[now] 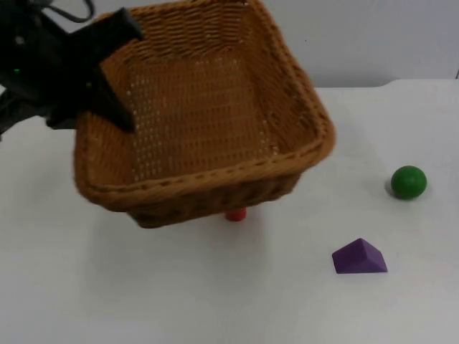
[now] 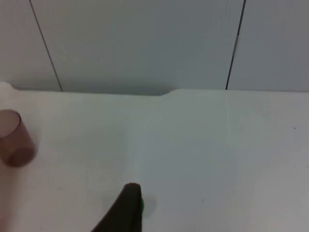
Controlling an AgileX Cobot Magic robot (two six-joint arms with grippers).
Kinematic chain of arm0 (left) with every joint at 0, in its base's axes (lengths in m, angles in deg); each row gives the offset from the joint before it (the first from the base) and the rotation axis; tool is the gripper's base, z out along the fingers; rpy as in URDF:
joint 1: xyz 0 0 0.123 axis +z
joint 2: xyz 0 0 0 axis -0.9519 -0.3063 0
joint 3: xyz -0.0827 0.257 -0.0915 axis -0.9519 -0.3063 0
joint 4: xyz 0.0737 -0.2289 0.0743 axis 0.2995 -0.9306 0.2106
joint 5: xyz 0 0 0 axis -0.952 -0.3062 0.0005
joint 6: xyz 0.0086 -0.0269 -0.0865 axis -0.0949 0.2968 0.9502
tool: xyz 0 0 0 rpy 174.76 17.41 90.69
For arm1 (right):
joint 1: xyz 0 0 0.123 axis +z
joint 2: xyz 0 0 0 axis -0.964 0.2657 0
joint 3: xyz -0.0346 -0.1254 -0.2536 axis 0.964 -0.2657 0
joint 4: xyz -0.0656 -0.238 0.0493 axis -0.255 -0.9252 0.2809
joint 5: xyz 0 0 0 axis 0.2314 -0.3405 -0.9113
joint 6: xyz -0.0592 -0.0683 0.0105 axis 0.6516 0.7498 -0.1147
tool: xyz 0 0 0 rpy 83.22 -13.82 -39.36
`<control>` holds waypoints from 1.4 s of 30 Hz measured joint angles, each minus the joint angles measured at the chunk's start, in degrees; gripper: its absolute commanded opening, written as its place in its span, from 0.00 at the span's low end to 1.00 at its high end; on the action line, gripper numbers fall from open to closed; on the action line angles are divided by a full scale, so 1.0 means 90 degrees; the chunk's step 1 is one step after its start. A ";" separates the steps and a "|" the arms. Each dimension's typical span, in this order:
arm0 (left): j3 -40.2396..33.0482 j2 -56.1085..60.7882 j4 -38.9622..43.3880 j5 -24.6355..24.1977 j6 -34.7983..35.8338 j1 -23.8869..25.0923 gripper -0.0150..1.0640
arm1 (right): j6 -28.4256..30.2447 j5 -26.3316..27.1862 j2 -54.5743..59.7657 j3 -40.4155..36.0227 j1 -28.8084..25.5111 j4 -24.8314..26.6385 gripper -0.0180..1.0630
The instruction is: Pick up the basket with the left hand and place the triangular block into the basket with the right hand.
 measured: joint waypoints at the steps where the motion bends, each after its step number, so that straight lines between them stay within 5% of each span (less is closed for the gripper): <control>1: 0.0000 0.0000 0.0085 0.0152 0.0189 -0.0135 0.01 | 0.0304 -0.0140 0.0000 0.0000 0.0000 0.0184 0.98; 9: 0.0000 0.0000 0.0560 0.0227 0.0350 -0.0209 0.01 | 0.3178 -0.0801 0.0715 0.0000 0.0000 0.2598 0.98; 10: 0.0000 0.0000 0.0560 0.0227 0.0350 -0.0209 0.01 | 0.3178 -0.0801 0.0715 0.0000 0.0000 0.2598 0.98; 14: 0.0000 0.0000 0.0728 0.0138 0.0363 -0.0209 0.01 | 0.5017 -0.0801 0.1817 0.0000 0.0000 0.3428 0.98; 20: 0.0000 0.0000 0.0774 0.0067 0.0363 -0.0209 0.01 | 0.5976 -0.0687 0.2975 0.0000 0.0000 0.3756 0.98; 27: 0.0000 0.0000 0.0824 0.0057 0.0363 -0.0209 0.01 | 0.7767 -0.0656 0.4696 0.0000 0.0011 0.4838 0.98; 32: 0.0000 0.0000 0.0824 0.0057 0.0334 -0.0209 0.01 | 0.8278 -0.0484 0.5307 0.0000 0.0453 0.4763 0.98; 35: 0.0000 0.0000 0.0824 0.0057 0.0334 -0.0209 0.01 | 0.8370 0.0234 0.5529 0.0000 0.1150 0.4210 0.98; 42: 0.0000 0.0000 0.0824 0.0057 0.0268 -0.0209 0.01 | 0.8680 0.1420 0.5789 0.0047 0.1767 0.3945 0.98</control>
